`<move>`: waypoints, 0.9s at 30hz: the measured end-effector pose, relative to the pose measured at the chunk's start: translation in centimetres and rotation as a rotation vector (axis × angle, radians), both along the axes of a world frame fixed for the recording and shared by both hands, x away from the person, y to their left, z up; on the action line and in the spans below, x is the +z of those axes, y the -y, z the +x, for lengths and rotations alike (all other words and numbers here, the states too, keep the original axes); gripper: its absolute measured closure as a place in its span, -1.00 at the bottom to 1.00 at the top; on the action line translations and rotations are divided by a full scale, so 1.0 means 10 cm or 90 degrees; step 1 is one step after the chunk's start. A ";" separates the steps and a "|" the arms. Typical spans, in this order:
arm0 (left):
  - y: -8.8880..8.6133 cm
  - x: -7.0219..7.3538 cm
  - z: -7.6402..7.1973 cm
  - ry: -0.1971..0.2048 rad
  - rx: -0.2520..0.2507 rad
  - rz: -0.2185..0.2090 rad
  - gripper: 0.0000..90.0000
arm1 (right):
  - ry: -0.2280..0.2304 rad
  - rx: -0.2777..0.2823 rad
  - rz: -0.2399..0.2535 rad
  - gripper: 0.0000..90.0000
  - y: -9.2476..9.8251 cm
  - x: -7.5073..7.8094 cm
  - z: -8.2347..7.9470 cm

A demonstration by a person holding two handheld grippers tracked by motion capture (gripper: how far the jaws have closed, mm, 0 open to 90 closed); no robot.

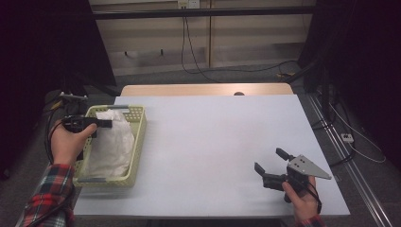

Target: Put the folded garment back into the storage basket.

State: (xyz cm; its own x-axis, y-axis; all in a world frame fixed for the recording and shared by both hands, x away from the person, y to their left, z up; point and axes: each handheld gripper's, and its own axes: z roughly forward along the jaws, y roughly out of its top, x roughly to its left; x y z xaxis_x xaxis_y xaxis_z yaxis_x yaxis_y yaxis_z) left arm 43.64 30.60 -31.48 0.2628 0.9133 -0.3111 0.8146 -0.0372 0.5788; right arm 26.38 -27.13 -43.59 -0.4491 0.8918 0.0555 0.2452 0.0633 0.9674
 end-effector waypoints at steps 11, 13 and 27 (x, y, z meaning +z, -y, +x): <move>-0.09 -0.06 0.04 0.006 0.001 0.005 0.81 | 0.000 0.000 -0.001 -0.88 0.00 0.00 0.00; -0.10 -0.08 0.05 0.007 -0.003 0.005 0.81 | -0.001 0.001 -0.001 -0.88 0.00 0.00 0.00; -0.08 -0.17 0.13 0.010 -0.006 0.009 0.81 | -0.003 -0.001 -0.001 -0.88 0.00 -0.01 0.00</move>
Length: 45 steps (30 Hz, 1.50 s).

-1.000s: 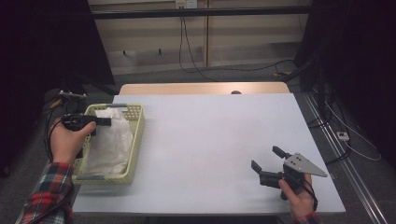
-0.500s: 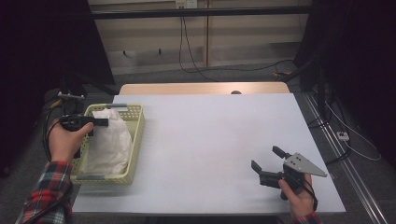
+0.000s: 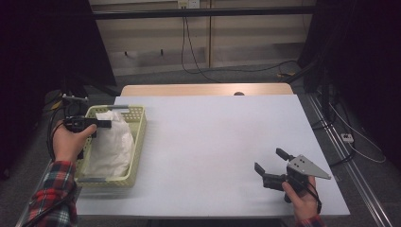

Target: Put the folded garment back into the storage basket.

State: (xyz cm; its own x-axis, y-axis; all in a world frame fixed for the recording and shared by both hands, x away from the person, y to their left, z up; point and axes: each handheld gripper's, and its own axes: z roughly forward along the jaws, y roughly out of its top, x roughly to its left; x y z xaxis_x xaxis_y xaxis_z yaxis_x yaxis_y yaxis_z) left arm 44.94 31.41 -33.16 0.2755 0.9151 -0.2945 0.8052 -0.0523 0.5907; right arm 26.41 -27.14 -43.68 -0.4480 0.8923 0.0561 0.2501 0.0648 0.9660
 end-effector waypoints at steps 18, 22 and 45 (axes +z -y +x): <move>0.05 -0.04 0.06 0.001 -0.012 0.026 0.81 | 0.000 0.000 -0.003 -0.88 0.00 0.00 0.01; 0.07 -0.08 0.08 0.002 -0.009 0.035 0.81 | 0.000 0.000 -0.003 -0.88 0.00 0.00 0.00; 0.10 -0.21 0.20 -0.005 -0.017 0.049 0.80 | -0.002 0.001 -0.006 -0.88 0.00 -0.01 0.01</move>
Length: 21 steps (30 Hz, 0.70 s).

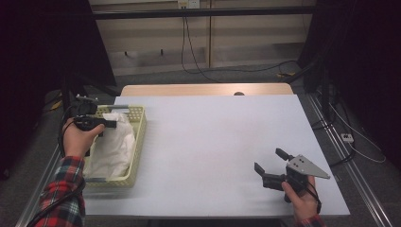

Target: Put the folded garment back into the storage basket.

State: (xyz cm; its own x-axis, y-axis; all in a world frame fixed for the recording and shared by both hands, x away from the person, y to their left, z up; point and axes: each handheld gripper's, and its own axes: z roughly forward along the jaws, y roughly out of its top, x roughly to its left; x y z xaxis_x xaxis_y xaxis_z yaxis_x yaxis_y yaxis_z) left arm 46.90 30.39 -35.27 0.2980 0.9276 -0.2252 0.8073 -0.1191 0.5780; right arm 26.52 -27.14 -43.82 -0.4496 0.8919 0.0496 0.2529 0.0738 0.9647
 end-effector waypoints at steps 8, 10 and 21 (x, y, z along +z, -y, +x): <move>0.03 -0.04 0.04 0.002 0.000 -0.004 0.80 | -0.001 0.001 0.000 -0.88 0.00 0.00 0.00; 0.02 -0.06 0.05 -0.001 0.000 -0.002 0.79 | -0.001 0.002 0.001 -0.88 0.00 0.00 0.00; 0.02 -0.14 0.11 0.002 -0.005 -0.001 0.79 | -0.002 0.002 0.000 -0.88 0.00 -0.01 0.01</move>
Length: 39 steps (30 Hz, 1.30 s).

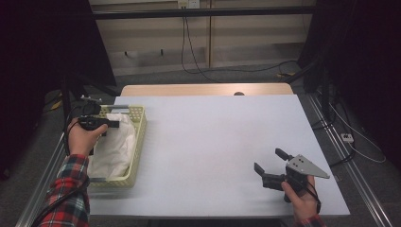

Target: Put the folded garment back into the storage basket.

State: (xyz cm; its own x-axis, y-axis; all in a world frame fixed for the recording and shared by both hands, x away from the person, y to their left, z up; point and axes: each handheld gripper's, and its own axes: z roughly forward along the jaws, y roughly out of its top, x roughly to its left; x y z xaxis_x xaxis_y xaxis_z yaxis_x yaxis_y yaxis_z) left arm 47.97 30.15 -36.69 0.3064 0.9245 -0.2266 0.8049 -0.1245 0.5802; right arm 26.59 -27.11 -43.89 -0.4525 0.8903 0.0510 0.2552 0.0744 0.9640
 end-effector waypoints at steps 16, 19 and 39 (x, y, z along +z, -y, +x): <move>-0.03 -0.09 0.04 0.008 0.003 0.008 0.77 | -0.001 0.000 0.002 -0.88 -0.01 0.00 0.01; -0.04 -0.11 0.05 0.010 0.002 0.013 0.76 | -0.003 0.001 0.001 -0.88 -0.01 -0.01 0.01; -0.07 -0.20 0.08 0.021 0.014 0.018 0.63 | -0.005 0.004 0.000 -0.88 -0.01 -0.01 0.01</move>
State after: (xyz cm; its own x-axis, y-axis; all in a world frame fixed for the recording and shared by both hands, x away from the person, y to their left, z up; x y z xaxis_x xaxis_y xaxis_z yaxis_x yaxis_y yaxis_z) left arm 48.80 30.87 -38.67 0.2932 0.9369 -0.1904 0.7880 -0.1240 0.6031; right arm 26.66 -26.99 -44.00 -0.4574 0.8876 0.0544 0.2621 0.0760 0.9620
